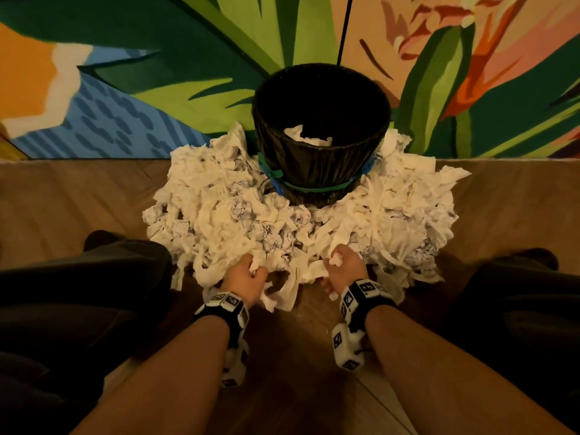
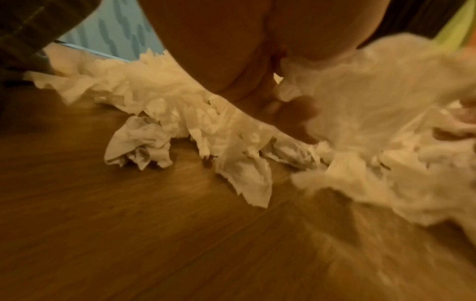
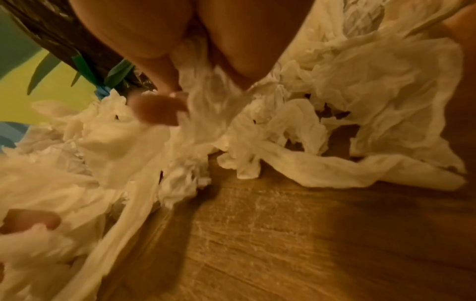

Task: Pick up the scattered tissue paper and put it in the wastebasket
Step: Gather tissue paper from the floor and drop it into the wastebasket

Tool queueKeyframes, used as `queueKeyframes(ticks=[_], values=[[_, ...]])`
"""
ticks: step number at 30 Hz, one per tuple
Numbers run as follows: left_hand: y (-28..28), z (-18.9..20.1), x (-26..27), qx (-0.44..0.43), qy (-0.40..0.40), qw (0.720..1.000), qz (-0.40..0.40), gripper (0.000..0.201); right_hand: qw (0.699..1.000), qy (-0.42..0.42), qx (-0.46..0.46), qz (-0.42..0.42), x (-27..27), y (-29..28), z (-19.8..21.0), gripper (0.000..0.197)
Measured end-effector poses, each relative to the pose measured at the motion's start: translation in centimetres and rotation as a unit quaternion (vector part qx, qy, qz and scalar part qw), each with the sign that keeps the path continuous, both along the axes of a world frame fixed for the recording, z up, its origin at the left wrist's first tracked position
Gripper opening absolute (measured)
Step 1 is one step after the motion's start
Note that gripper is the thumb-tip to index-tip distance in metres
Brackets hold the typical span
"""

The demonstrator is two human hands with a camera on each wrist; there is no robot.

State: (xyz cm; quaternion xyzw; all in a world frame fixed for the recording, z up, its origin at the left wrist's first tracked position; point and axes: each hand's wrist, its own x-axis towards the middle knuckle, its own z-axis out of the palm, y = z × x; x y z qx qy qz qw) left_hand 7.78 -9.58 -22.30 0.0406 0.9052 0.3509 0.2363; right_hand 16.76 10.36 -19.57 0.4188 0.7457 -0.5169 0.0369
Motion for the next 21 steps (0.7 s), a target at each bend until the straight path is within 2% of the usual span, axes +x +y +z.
queueKeyframes(ticks=[3, 5, 7, 9, 10, 11, 12, 14, 15, 17, 19, 21], values=[[0.2, 0.7, -0.3, 0.050, 0.017, 0.998, 0.040, 0.055, 0.997, 0.024, 0.071, -0.015, 0.2, 0.5, 1.0, 0.025], [0.5, 1.3, -0.7, 0.077, 0.021, 0.995, 0.053, 0.058, 0.995, 0.044, 0.085, -0.030, 0.0, 1.1, 2.0, 0.016], [1.0, 2.3, -1.0, 0.109, 0.019, 0.992, 0.052, 0.059, 0.996, 0.030, 0.081, -0.028, -0.1, 2.1, 3.2, 0.008], [1.7, 3.7, -1.6, 0.144, 0.013, 0.988, 0.058, 0.071, 0.995, 0.005, 0.079, -0.054, -0.4, 3.4, 4.2, 0.034], [2.2, 4.8, -2.0, 0.157, 0.006, 0.984, 0.080, 0.078, 0.994, 0.007, 0.080, -0.078, -0.6, 4.1, 4.7, 0.037], [2.6, 5.8, -2.6, 0.173, 0.009, 0.979, 0.108, 0.077, 0.992, 0.029, 0.072, -0.101, -0.8, 4.7, 5.2, 0.028], [3.1, 6.8, -3.3, 0.196, 0.022, 0.971, 0.137, 0.067, 0.990, 0.060, 0.048, -0.119, -1.2, 5.4, 5.7, 0.012], [3.9, 9.0, -4.7, 0.243, 0.073, 0.955, 0.154, 0.045, 0.977, 0.136, -0.020, -0.161, -1.9, 6.4, 6.6, 0.024], [4.3, 10.3, -5.4, 0.261, 0.097, 0.950, 0.141, 0.043, 0.968, 0.175, -0.045, -0.177, -2.2, 6.8, 7.3, 0.028], [5.0, 12.4, -6.6, 0.294, 0.138, 0.938, 0.120, 0.040, 0.956, 0.226, -0.028, -0.184, -2.9, 7.3, 9.4, 0.024], [5.8, 14.9, -7.7, 0.334, 0.160, 0.922, 0.112, 0.023, 0.949, 0.256, 0.026, -0.184, -4.1, 7.6, 12.1, 0.021], [6.6, 17.0, -8.7, 0.342, 0.194, 0.913, 0.109, 0.019, 0.936, 0.298, 0.036, -0.182, -5.5, 8.0, 15.0, 0.032]])
